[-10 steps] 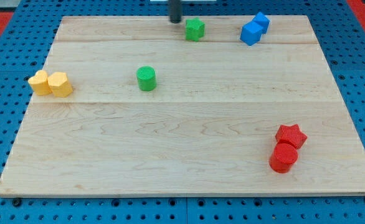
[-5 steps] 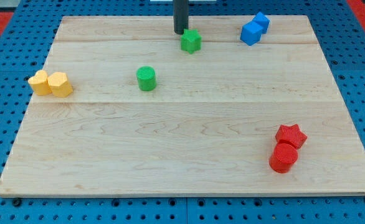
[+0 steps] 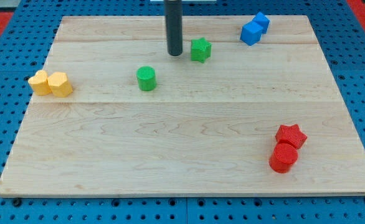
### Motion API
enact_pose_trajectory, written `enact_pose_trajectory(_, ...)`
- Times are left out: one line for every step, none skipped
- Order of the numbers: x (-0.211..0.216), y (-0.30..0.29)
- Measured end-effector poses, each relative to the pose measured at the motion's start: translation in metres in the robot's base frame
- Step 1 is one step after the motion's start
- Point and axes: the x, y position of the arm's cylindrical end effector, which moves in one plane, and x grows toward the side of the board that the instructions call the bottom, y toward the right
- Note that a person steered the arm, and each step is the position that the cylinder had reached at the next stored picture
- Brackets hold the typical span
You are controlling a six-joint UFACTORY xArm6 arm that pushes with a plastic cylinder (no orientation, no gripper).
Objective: Move the green star below blue cube
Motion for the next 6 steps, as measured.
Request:
enact_pose_trajectory(0.001, 0.063)
enact_pose_trajectory(0.008, 0.114)
enact_pose_trajectory(0.011, 0.127)
enact_pose_trajectory(0.011, 0.127)
enact_pose_trajectory(0.011, 0.135)
enact_pose_trajectory(0.011, 0.154)
